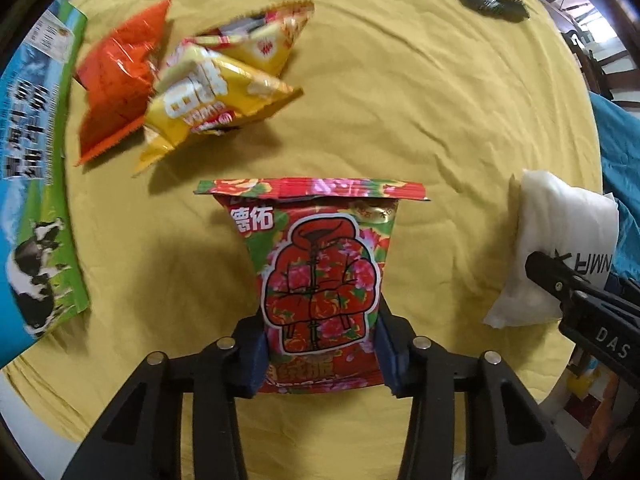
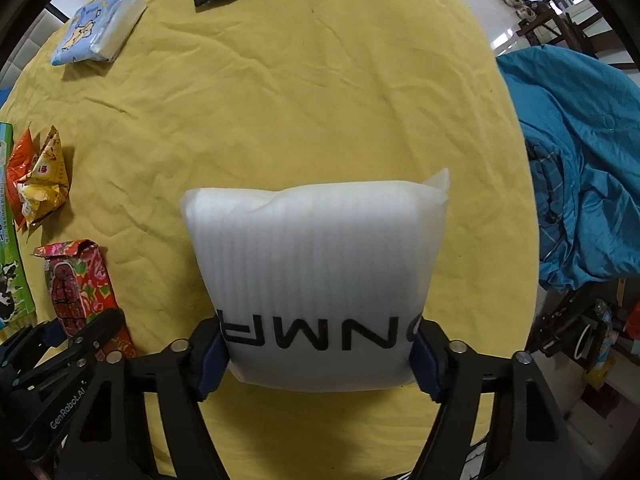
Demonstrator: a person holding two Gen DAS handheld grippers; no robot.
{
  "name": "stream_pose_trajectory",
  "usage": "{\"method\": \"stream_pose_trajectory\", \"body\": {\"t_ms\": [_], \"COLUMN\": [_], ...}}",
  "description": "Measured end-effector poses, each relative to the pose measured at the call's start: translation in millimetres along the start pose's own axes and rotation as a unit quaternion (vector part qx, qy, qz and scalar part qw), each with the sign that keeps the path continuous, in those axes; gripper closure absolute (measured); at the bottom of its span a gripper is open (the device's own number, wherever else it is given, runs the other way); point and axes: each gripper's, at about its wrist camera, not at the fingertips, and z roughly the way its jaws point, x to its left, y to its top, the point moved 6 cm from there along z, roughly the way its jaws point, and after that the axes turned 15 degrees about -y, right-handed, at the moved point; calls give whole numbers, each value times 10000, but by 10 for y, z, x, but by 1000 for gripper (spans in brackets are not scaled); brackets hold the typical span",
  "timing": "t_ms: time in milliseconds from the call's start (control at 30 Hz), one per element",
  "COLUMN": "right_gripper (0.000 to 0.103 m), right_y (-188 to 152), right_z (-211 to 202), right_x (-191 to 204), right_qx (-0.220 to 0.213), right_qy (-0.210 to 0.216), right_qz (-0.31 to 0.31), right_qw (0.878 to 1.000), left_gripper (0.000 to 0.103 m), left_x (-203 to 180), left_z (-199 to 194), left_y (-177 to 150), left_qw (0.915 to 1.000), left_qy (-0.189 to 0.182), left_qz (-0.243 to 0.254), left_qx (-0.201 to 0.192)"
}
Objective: Organize soft objects
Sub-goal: 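Carry the red bag with left while right carries the white pouch into the box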
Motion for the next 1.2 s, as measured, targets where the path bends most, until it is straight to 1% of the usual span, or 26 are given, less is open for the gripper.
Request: {"method": "stream_pose_trajectory", "body": {"t_ms": [67, 167, 367, 467, 533, 567, 633, 667, 700, 733, 833, 900, 933, 1033, 1067, 1200], "right_gripper": [30, 32, 32, 32, 32, 32, 32, 32, 32, 32, 32, 32, 32, 32, 32, 32], "right_y": [-39, -106, -251, -323, -371, -388, -412, -431, -445, -462, -504, -484, -474, -433, -405, -303], "right_z": [-71, -206, -656, -950, -1194, -1288, -1511, -1642, -1739, -1866, -2243, -2431, -2540, -2791, -2868, -3056], "right_x": [3, 21, 105, 164, 240, 290, 397, 460, 506, 584, 894, 1117, 1234, 1633, 1797, 2365], "right_qx": [-42, -86, -422, -615, -771, -831, -972, -1046, -1106, -1159, -1335, -1430, -1480, -1573, -1592, -1610], "right_qy": [54, 276, 624, 790, 912, 944, 1002, 1032, 1076, 1124, 1312, 1375, 1431, 1582, 1623, 1705], "right_qz": [21, 61, 60, 38, -10, -31, -74, -113, -131, -160, -256, -329, -368, -540, -620, -860], "right_qw": [10000, 9996, 9971, 9950, 9928, 9921, 9902, 9891, 9879, 9867, 9820, 9796, 9779, 9733, 9718, 9683], "left_gripper": [62, 62, 62, 62, 62, 62, 62, 62, 62, 62, 62, 62, 62, 62, 62, 62], "left_x": [-41, -105, -182, -143, -40, -20, 59, 67, 99, 146, 409, 636, 665, 955, 1041, 1578], "left_z": [-36, -158, -527, -808, -988, -1113, -1367, -1560, -1673, -1820, -2155, -2396, -2500, -2748, -2795, -3031], "left_y": [-3, -104, -306, -382, -488, -468, -528, -467, -451, -441, -560, -518, -474, -336, -245, -106], "left_qw": [9999, 9991, 9952, 9917, 9890, 9883, 9859, 9847, 9836, 9825, 9783, 9759, 9749, 9735, 9733, 9740], "left_qy": [63, 131, 123, 96, 53, 22, -15, -61, -87, -94, -159, -172, -187, -203, -222, -254], "left_qz": [46, 184, 385, 454, 460, 448, 444, 432, 424, 430, 415, 385, 363, 235, 189, -22], "left_qx": [-109, -364, -891, -1196, -1403, -1461, -1611, -1685, -1749, -1811, -2026, -2141, -2188, -2266, -2276, -2250]}}
